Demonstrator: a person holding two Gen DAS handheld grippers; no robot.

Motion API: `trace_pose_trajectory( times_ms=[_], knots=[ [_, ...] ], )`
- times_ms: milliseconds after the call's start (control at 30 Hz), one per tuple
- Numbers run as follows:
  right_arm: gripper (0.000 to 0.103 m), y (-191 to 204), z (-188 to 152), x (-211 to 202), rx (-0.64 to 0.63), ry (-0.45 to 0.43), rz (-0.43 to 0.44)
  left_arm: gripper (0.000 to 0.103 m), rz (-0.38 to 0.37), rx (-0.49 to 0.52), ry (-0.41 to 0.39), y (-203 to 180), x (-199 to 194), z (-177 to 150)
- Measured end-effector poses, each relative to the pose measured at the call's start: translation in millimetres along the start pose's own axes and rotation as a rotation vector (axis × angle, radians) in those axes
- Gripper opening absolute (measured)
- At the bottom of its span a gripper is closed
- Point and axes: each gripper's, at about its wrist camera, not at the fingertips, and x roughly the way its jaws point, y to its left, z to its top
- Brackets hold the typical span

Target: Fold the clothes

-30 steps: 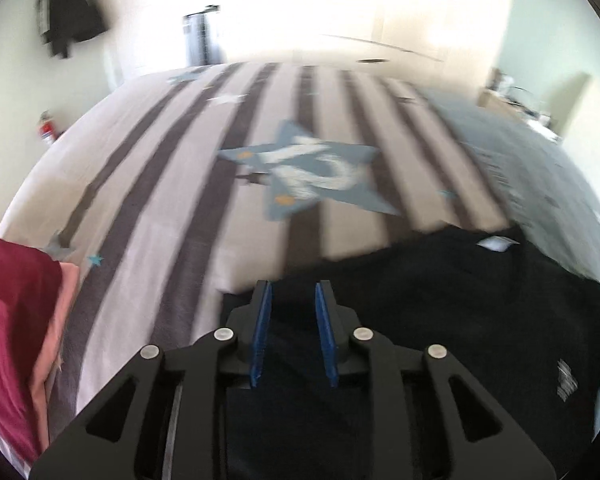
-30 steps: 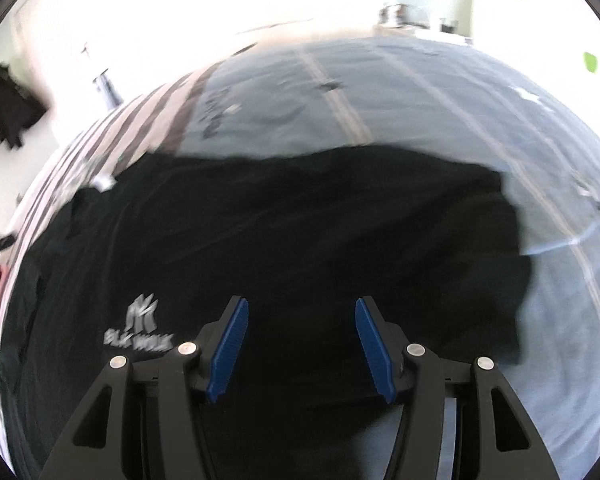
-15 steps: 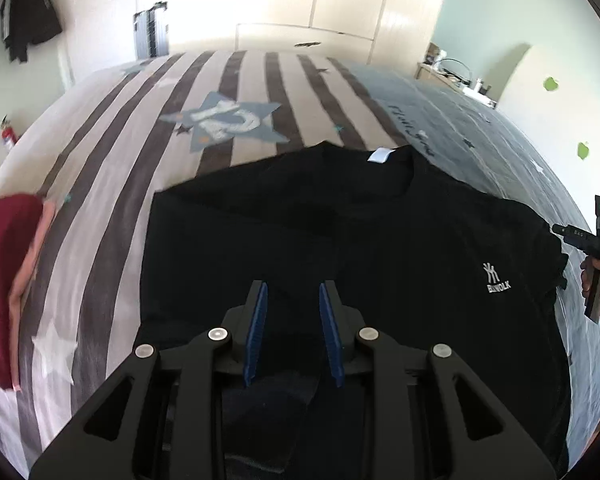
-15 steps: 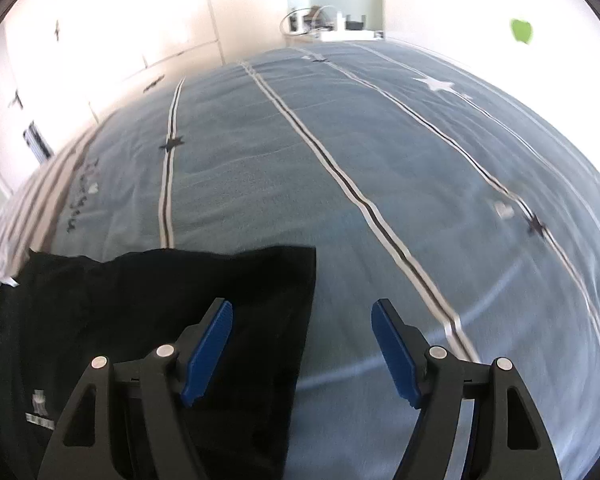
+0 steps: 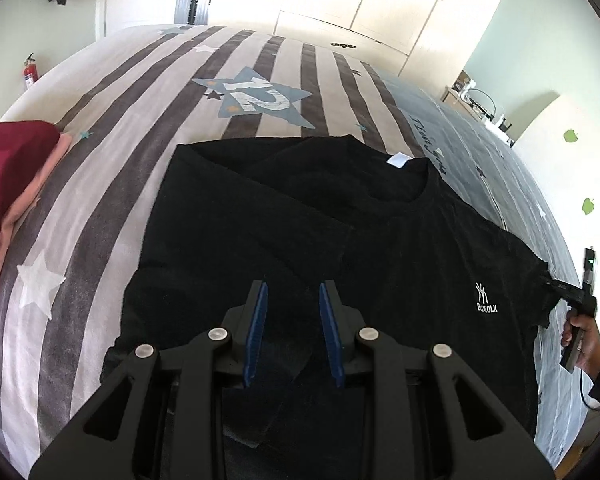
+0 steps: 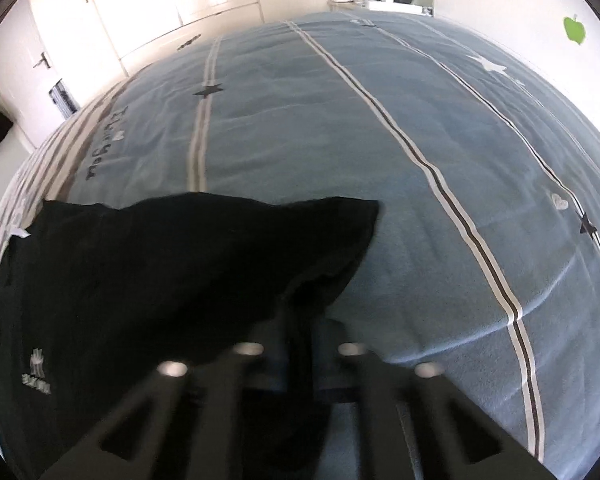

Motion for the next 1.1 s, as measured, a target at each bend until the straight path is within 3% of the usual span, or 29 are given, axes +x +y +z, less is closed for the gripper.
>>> trace_pose_trajectory(
  times_ms=[133,233,267,300,367,433,467,667,867,1000,1033,1067,1100],
  knots=[
    [0.005,51,6,-57,-0.091,-0.127,0.057,0.024,0.006,0.007,-0.008,5,-7,-2],
    [0.007,121,2,-95,-0.201,-0.167,0.172,0.024,0.012,-0.006,-0.008,9,-13,-3],
    [0.012,142,-2,-102,-0.234,-0.149,0.212,0.024,0.011,-0.015,-0.009,10,-16,-3],
    [0.023,155,-6,-109,-0.25,-0.152,0.242,0.024,0.01,-0.024,-0.011,11,-18,-3],
    [0.032,167,-13,-124,-0.258,-0.179,0.289,0.024,0.004,-0.032,-0.018,12,-22,-4],
    [0.048,180,-19,-139,-0.266,-0.207,0.337,0.024,0.002,-0.021,-0.022,13,-25,-5],
    [0.054,178,-23,-139,-0.26,-0.212,0.321,0.024,0.001,-0.018,-0.021,14,-26,-6],
    [0.054,117,-44,-99,-0.123,-0.106,0.154,0.024,0.006,-0.04,0.001,26,-25,-17],
    [0.053,128,-69,-75,-0.26,-0.057,0.128,0.024,0.014,-0.035,0.034,31,-20,-23],
    [0.054,121,-65,-51,-0.243,-0.018,0.162,0.024,0.013,-0.035,0.033,34,-19,-23],
    [0.053,122,-64,-47,-0.236,-0.008,0.176,0.024,0.012,-0.037,0.034,34,-18,-23],
    [0.042,124,-64,-47,-0.241,-0.005,0.179,0.024,0.012,-0.04,0.036,34,-18,-23],
    [0.001,127,-64,-46,-0.246,-0.002,0.183,0.024,0.012,-0.042,0.037,34,-17,-24]
  ],
)
